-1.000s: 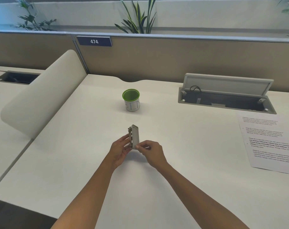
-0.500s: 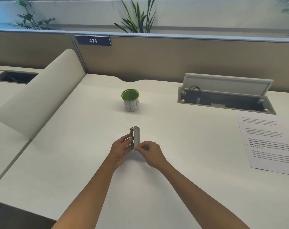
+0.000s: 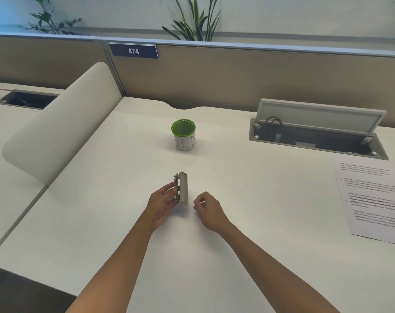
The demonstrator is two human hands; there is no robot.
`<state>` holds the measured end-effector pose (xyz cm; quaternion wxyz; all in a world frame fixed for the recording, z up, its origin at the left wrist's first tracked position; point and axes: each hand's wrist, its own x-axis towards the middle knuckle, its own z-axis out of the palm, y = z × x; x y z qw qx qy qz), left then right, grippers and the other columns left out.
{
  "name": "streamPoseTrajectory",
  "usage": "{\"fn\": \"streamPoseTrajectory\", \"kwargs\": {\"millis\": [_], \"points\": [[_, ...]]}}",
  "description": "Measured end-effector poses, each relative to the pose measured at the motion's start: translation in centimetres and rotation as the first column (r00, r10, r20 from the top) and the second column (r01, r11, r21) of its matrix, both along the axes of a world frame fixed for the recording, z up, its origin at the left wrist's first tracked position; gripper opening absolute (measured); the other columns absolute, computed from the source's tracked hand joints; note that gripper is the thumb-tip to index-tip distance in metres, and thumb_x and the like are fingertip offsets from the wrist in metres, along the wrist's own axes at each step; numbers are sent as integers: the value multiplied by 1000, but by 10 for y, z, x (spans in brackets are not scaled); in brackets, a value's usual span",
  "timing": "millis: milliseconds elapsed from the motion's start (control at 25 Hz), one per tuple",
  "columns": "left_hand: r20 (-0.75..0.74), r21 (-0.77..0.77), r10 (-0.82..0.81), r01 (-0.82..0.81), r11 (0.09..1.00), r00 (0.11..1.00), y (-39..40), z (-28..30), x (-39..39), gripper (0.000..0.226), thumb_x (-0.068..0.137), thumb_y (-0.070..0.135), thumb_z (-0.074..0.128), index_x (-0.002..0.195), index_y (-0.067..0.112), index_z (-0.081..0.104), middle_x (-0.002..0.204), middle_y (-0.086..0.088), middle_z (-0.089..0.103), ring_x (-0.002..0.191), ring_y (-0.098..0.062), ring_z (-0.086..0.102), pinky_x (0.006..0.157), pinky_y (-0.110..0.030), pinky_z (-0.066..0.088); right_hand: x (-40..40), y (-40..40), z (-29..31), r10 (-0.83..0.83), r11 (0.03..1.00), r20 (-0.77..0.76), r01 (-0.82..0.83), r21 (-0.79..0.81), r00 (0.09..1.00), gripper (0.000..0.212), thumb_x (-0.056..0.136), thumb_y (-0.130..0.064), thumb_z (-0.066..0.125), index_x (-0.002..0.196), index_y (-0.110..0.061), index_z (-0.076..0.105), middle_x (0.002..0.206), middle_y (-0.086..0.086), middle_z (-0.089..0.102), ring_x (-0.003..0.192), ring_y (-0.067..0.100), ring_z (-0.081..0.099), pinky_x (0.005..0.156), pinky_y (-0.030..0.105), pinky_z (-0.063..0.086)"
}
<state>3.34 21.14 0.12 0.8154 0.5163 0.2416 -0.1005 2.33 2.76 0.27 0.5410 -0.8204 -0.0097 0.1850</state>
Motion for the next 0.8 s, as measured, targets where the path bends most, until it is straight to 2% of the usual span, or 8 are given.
{"fn": "streamPoseTrajectory", "kwargs": {"millis": [120, 200, 320, 440, 480, 560, 680, 800], "points": [[-1, 12, 46, -46, 999, 999, 14, -2, 1, 20, 94, 3, 62, 113, 10, 68, 87, -3, 78, 66, -16, 71, 62, -25, 59, 4, 2, -3, -75, 996, -1, 75, 41, 997, 6, 94, -12, 58, 90, -17, 55, 89, -4, 63, 74, 14, 65, 50, 10, 43], [3, 30, 83, -83, 996, 997, 24, -2, 3, 20, 95, 2, 61, 112, 10, 68, 88, -3, 79, 66, -16, 72, 62, -25, 60, 8, 2, -5, -100, 994, 14, 99, 39, 995, 10, 93, -6, 57, 93, -16, 57, 88, -6, 65, 74, 11, 64, 52, 7, 42], [13, 92, 119, -120, 988, 993, 38, 0, 7, 20, 95, 1, 60, 112, 9, 68, 92, -4, 78, 63, -13, 71, 60, -23, 59, 10, -5, -11, -116, 991, 83, 120, -55, 990, 27, 90, 6, 47, 105, -10, 62, 105, 0, 67, 98, 15, 63, 75, 10, 44], [42, 217, 117, -124, 968, 992, 51, 4, 14, 21, 94, 2, 63, 114, 8, 67, 94, -8, 73, 57, -10, 66, 59, -21, 58, 12, -16, -16, -58, 982, 204, 93, -167, 977, 32, 90, 4, 52, 118, -9, 59, 125, 1, 58, 121, 20, 55, 93, 16, 40], [56, 265, 115, -126, 956, 992, 56, 5, 16, 21, 93, 3, 65, 113, 7, 68, 91, -9, 71, 55, -10, 66, 59, -21, 58, 15, -19, -18, 2, 969, 225, 53, -242, 974, 35, 92, -1, 55, 126, -8, 57, 136, 3, 53, 131, 23, 48, 103, 22, 37], [83, 387, 113, -136, 912, 990, 63, 9, 20, 20, 91, 12, 71, 110, 8, 70, 88, -10, 70, 53, -11, 65, 59, -24, 58, 21, -25, -23, 143, 910, 202, -49, -412, 969, 50, 98, -17, 55, 146, -9, 43, 160, 6, 30, 151, 26, 22, 123, 34, 16], [66, 689, 60, -89, 719, 996, 68, 16, 26, 26, 89, 33, 73, 108, 15, 70, 99, 0, 71, 56, -15, 68, 63, -28, 55, 26, -29, -32, 266, 836, 184, -132, -532, 946, 60, 104, -33, 42, 158, -18, 19, 168, 2, 0, 156, 22, -4, 125, 38, -5], [-10, 901, -34, 24, 433, 999, 66, 18, 31, 24, 91, 21, 63, 114, 15, 64, 107, 1, 67, 77, -26, 70, 65, -30, 49, 27, -31, -39, 299, 811, 183, -148, -566, 937, 62, 105, -37, 38, 159, -20, 13, 168, 1, -5, 155, 22, -8, 124, 39, -7]]}}
